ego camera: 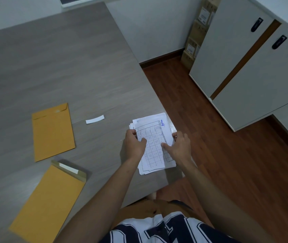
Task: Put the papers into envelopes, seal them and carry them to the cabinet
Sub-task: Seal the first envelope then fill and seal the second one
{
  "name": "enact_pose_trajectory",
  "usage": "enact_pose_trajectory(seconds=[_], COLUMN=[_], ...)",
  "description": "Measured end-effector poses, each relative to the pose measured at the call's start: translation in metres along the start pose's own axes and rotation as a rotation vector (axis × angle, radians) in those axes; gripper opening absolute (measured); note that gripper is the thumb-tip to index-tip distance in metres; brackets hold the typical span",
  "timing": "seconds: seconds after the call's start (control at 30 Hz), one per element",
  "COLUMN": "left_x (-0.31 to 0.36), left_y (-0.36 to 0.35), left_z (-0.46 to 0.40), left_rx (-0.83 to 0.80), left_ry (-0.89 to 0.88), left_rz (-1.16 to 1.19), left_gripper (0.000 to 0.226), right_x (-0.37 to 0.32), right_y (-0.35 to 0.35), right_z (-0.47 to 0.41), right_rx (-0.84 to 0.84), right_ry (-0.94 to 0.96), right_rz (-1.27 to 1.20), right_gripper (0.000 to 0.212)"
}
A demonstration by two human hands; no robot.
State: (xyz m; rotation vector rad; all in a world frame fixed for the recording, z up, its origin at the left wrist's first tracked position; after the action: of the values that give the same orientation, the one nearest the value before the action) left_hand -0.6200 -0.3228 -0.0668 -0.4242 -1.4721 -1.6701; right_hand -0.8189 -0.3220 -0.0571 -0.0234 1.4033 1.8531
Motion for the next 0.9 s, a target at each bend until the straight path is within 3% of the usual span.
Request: enact_pose_trajectory(seconds=[0.13,0.27,0.4,0.57,0.63,0.73,0.9], left_x=[0.003,0.002,-0.001,0.002,0.003,0.007,0.007], left_y=[-0.004,-0.004,-0.001,0.000,-0.003,-0.002,-0.005], left_z=[0.005,0.009,0.004,0.001,0.003,0.005,0.004], left_rx=[-0.016,-0.082,-0.126,-0.105,-0.101,-0.068,-0.056], left_ry=[-0.130,-0.212,-0.251,-0.269,-0.241,-0.156,0.009], left_rz=[-0.076,-0.348,-0.386,-0.311,-0.181,0.041,0.208], left_gripper=[0.041,0.067,0.069,0.063,0.061,0.062,0.068], right_x=[0.001,0.000,0.001,0.000,0.001,0.002,0.002], right_y=[0.001,0.001,-0.001,-0.001,-0.001,-0.002,-0.003], right_z=[0.000,-0.001,-0.001,-0.002,-0.002,-0.002,-0.002], right_rx=[0.008,0.008,0.004,0.013,0.018,0.006,0.009], right_ry=[0.005,0.008,0.012,0.021,0.017,0.002,0.001], right_rz=[-0.005,0.001,0.002,-0.004,-0.003,-0.012,-0.020], right_gripper=[0.059,0.059,0.058,0.056,0.057,0.057,0.058])
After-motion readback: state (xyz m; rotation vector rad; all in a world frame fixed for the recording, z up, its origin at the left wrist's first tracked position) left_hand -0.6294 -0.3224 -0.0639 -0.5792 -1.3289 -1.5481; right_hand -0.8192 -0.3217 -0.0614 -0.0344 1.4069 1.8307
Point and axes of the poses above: each hand's wrist, its own z-axis away from the middle knuckle, its own y-axis out of the back of the hand, x = y × z, the point moved 4 cm from there along -z, towards the middle knuckle, and after that the axes turned 13 degrees about -y, right-handed, at the moved point
